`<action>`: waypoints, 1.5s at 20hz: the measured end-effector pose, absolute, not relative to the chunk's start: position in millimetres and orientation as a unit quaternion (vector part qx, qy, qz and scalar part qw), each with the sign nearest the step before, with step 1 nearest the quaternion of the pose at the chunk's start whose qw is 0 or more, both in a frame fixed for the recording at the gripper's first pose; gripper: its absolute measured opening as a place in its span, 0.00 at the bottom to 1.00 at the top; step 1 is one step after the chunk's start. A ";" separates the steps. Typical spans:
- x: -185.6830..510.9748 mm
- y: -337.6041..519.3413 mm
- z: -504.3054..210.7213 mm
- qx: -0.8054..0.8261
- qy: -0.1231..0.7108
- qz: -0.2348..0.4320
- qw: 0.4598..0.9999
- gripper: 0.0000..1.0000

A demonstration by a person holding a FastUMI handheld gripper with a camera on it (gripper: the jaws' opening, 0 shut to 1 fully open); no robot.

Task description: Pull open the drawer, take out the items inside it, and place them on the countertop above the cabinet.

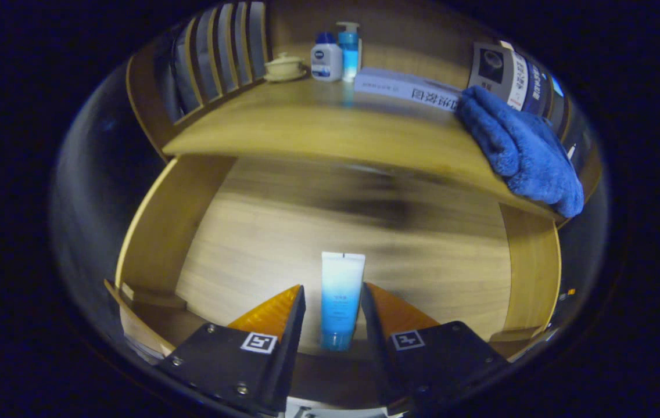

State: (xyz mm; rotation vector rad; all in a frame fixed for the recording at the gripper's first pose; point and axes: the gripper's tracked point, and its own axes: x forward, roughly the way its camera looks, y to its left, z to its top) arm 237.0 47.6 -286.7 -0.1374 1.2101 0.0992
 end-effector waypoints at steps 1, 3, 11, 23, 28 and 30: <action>235.2 44.7 -290.8 -0.072 0.578 0.044 0.812 0.57; 229.7 40.4 -300.2 -0.079 0.594 0.040 0.799 0.57; 215.0 38.4 -320.5 -0.090 0.618 0.030 0.781 0.43; 238.9 73.1 -245.9 -0.110 0.463 0.069 0.877 0.39; 257.9 88.3 -202.0 -0.126 0.390 0.075 0.909 0.39; 271.4 88.2 -187.7 -0.125 0.368 0.066 0.919 0.39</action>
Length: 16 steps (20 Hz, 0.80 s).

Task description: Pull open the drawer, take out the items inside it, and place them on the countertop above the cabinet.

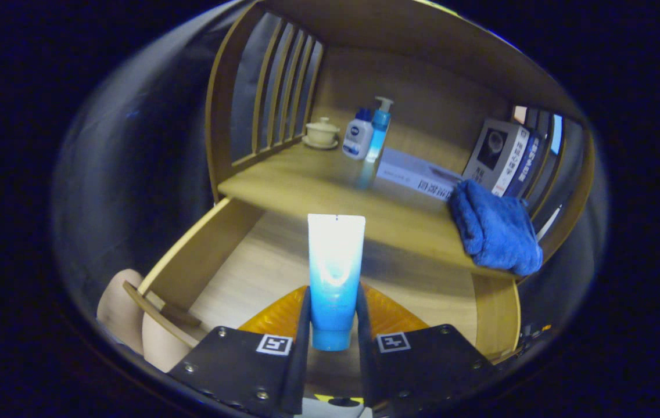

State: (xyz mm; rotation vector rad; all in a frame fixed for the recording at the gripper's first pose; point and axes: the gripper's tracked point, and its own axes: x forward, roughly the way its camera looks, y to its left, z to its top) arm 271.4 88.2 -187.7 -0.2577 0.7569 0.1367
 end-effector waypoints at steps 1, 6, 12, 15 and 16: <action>282.2 86.8 -178.7 -0.125 0.351 0.058 0.926 0.39; 337.7 79.0 -152.3 -0.107 0.266 0.015 0.958 0.38; 388.1 61.2 -166.6 -0.128 0.239 -0.028 0.962 0.39; 401.7 60.5 -187.2 -0.122 0.258 -0.028 0.958 0.38; 408.0 59.6 -191.7 -0.121 0.258 -0.032 0.958 0.39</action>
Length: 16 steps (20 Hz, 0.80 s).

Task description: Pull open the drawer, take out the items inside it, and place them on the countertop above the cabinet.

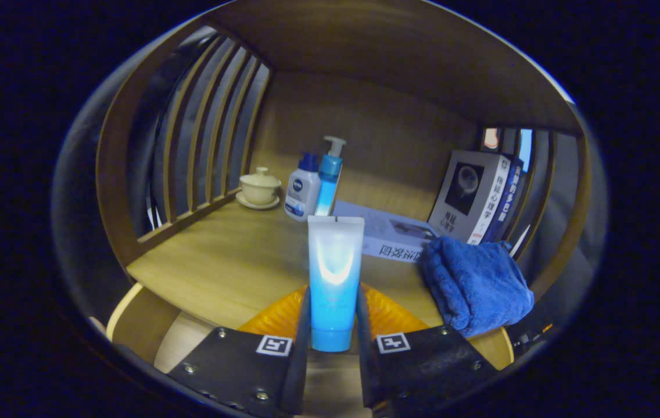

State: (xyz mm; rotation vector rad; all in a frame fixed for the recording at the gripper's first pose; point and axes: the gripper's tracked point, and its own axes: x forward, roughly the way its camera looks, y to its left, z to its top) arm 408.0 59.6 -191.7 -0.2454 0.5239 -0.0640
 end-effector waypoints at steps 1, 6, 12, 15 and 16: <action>410.3 58.2 -196.6 -0.121 0.260 -0.035 0.957 0.39; 418.3 55.1 -209.9 -0.104 0.249 -0.046 0.962 0.38; 398.1 55.7 -183.1 -0.058 0.213 -0.035 0.975 0.73; 362.8 55.6 -146.4 -0.044 0.168 -0.023 0.985 0.99; 345.4 57.9 -135.9 -0.041 0.157 -0.016 0.987 0.99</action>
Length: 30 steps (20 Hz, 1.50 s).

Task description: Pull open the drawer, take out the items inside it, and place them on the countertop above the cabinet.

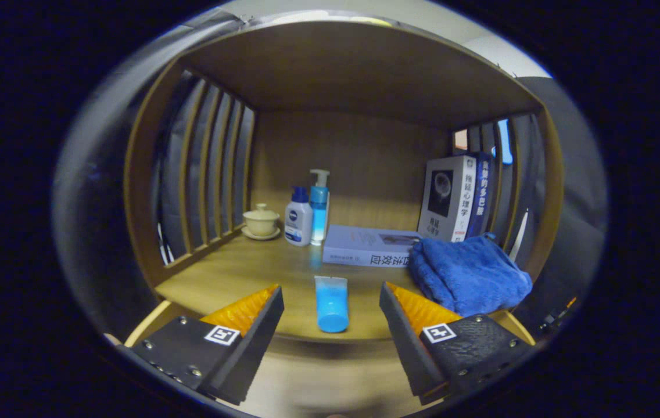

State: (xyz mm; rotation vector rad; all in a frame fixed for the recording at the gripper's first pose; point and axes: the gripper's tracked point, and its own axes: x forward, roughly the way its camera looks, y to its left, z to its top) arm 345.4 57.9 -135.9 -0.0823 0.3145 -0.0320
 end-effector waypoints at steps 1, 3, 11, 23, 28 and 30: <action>327.6 59.5 -125.8 -0.037 0.145 -0.012 0.989 0.99; 293.1 60.6 -108.6 -0.024 0.114 -0.013 0.993 0.99; 153.2 42.5 -133.9 0.020 0.128 -0.038 0.991 0.99; 123.3 44.5 -187.2 0.017 0.189 -0.032 0.981 0.99; 136.1 56.0 -196.5 0.011 0.198 -0.025 0.980 0.99; 142.6 59.3 -197.4 0.008 0.199 -0.028 0.980 0.99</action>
